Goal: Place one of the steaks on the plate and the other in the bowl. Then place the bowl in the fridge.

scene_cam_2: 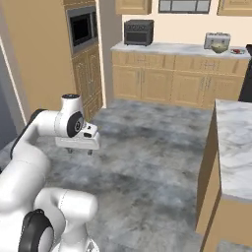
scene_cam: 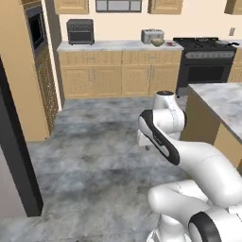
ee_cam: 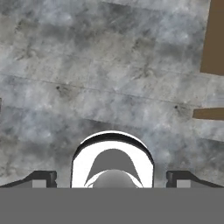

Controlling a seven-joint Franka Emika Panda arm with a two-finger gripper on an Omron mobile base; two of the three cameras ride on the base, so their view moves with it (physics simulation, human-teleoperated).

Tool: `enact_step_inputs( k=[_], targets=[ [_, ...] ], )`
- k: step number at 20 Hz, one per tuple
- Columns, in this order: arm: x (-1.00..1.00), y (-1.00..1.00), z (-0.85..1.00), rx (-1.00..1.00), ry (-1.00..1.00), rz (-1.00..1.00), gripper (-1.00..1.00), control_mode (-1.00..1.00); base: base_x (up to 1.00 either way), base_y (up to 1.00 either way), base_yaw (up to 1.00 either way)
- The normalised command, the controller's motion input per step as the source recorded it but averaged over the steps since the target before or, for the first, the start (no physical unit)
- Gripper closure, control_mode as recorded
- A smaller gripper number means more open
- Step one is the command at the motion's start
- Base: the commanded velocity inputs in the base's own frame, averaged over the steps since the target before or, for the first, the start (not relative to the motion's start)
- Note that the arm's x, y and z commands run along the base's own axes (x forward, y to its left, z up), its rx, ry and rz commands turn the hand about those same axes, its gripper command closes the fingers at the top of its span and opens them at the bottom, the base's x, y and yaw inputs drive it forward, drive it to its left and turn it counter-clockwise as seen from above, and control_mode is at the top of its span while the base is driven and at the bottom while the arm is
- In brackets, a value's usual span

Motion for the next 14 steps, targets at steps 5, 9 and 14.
enact_step_inputs(
  k=[5, 9, 14],
  targets=[
    [0.0, 0.0, 0.0, 0.0, 0.0, 0.0, -1.0, 1.0, 0.28, -0.07, -0.44],
    [0.0, 0.0, 0.0, 0.0, 0.0, 0.0, -1.0, 1.0, 0.82, -0.1, -0.06],
    [0.0, 0.0, 0.0, 0.0, 0.0, 0.0, -1.0, 1.0, 1.0, -0.16, 0.05]
  ],
)
